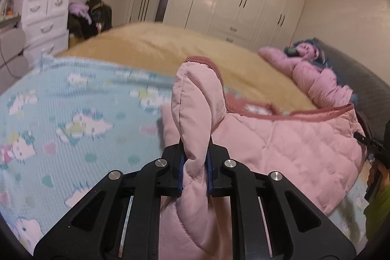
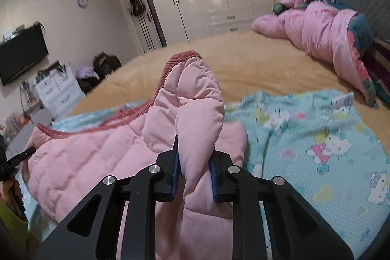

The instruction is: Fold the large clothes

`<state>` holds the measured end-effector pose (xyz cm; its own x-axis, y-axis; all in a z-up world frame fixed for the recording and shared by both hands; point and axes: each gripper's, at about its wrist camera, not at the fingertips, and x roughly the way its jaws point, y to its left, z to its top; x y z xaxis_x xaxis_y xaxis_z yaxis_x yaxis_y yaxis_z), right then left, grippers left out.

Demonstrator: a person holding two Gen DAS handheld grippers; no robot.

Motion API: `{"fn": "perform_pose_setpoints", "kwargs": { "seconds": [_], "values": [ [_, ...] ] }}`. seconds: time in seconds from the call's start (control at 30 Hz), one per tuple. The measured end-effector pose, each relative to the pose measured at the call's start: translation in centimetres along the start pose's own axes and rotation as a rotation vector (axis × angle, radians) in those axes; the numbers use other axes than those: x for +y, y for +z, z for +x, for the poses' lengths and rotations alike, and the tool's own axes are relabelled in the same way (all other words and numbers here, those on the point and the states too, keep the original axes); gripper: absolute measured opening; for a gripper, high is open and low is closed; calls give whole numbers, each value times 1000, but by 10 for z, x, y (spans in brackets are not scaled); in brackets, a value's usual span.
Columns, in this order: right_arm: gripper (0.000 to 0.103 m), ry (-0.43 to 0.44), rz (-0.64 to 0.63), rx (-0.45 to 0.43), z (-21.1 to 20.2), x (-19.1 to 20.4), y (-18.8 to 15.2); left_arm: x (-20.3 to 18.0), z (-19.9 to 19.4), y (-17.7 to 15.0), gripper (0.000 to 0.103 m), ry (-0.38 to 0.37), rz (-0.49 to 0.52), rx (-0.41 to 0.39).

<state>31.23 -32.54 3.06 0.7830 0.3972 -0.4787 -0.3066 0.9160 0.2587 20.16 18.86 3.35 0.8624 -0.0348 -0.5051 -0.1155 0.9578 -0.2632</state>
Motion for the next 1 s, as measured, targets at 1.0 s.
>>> {"fn": "perform_pose_setpoints", "kwargs": {
  "seconds": [1.0],
  "values": [
    [18,-96,78,-42,53,-20,57,-34,62,90,6,51,117,-37]
  ]
}}
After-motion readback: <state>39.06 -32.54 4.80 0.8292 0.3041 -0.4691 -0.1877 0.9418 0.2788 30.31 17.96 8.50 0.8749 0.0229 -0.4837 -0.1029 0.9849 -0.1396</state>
